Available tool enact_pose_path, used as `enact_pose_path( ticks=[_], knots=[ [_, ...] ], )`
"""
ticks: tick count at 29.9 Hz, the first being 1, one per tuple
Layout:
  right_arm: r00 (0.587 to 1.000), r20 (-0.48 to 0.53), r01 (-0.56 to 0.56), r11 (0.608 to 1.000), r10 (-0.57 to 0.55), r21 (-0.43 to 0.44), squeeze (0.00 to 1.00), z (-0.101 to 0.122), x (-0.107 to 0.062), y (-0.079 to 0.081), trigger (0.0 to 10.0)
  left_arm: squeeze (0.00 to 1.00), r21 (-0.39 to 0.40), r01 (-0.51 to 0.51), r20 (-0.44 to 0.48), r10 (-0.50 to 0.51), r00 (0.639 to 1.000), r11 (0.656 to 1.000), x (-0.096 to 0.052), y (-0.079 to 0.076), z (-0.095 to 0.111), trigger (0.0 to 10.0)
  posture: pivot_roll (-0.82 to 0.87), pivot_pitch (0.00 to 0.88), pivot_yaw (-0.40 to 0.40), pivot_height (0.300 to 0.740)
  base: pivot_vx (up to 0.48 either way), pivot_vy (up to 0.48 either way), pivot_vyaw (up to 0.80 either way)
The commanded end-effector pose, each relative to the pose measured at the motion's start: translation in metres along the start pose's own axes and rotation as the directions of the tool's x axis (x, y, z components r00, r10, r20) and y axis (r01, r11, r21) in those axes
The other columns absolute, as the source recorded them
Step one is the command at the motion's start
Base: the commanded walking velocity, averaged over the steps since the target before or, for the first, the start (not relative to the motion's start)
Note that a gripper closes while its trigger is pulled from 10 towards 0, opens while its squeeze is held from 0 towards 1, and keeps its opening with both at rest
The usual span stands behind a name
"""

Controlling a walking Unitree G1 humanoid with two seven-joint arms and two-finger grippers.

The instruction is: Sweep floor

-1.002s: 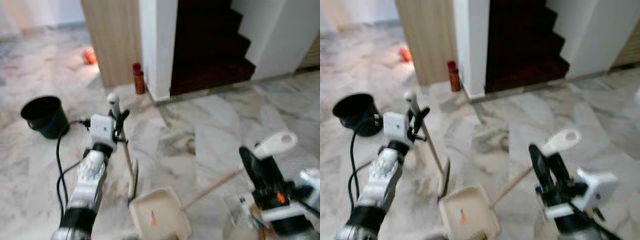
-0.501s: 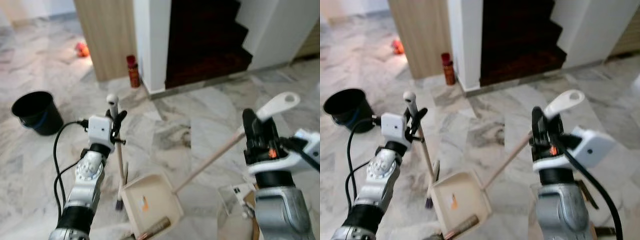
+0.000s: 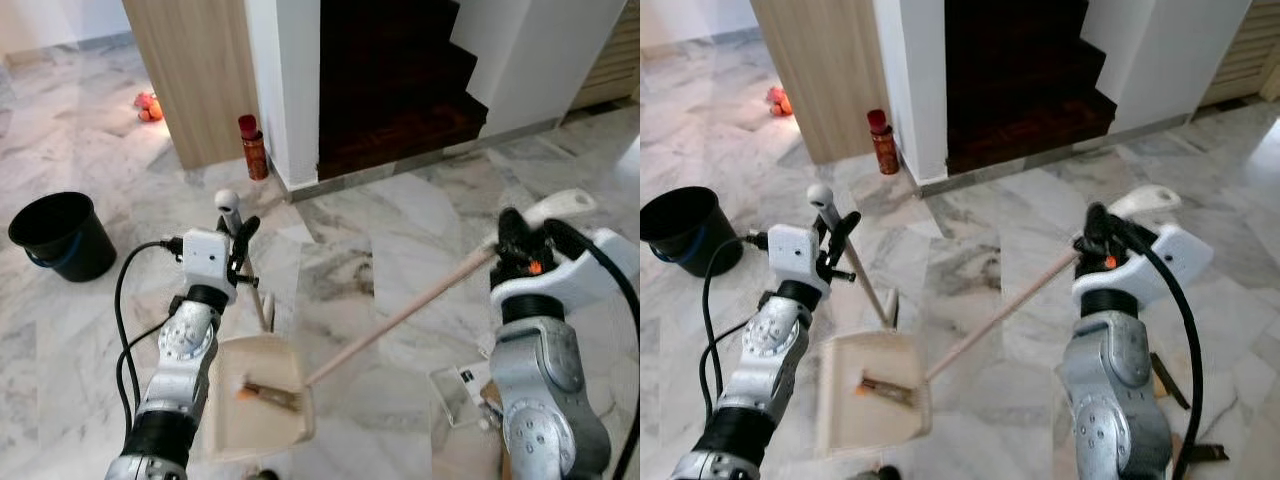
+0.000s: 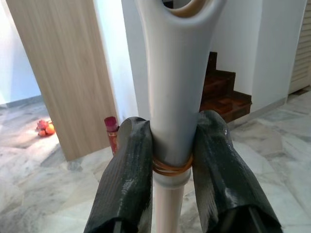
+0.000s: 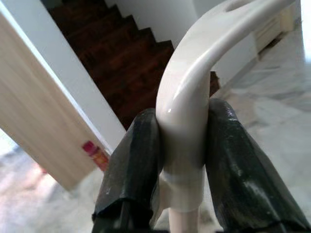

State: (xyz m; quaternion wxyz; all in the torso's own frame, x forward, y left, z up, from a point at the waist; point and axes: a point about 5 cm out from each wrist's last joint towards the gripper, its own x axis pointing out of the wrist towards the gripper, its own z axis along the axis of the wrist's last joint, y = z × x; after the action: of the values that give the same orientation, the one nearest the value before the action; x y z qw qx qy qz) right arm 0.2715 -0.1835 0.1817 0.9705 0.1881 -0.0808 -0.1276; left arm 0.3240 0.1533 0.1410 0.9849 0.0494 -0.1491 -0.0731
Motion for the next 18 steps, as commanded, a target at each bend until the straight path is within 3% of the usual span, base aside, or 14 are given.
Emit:
enact_pose_path(
  ticks=[1, 5, 18],
  knots=[
    [0.998, 0.065, -0.009, 0.999, 0.011, -0.035, 0.00, 0.008, 0.007, 0.005, 10.0, 0.00, 0.019, -0.002, 0.053, 0.001, 0.999, 1.000, 0.002, 0.000, 0.010, 10.0, -0.03, 0.067, 0.013, 0.740, 0.000, 0.000, 0.00],
    [0.995, 0.096, 0.001, 0.993, 0.011, -0.120, 0.00, 0.008, 0.019, 0.003, 10.0, 0.00, 0.039, -0.004, 0.056, 0.002, 0.998, 0.999, 0.002, 0.003, 0.011, 10.0, -0.02, 0.061, 0.011, 0.740, 0.000, 0.000, 0.00],
    [0.993, 0.121, 0.032, 0.981, -0.009, -0.193, 0.00, 0.001, 0.038, -0.009, 10.0, 0.00, 0.095, 0.006, 0.055, -0.011, 0.998, 0.995, -0.001, 0.005, 0.010, 10.0, 0.00, 0.051, -0.011, 0.740, 0.000, 0.000, 0.00]
  ],
)
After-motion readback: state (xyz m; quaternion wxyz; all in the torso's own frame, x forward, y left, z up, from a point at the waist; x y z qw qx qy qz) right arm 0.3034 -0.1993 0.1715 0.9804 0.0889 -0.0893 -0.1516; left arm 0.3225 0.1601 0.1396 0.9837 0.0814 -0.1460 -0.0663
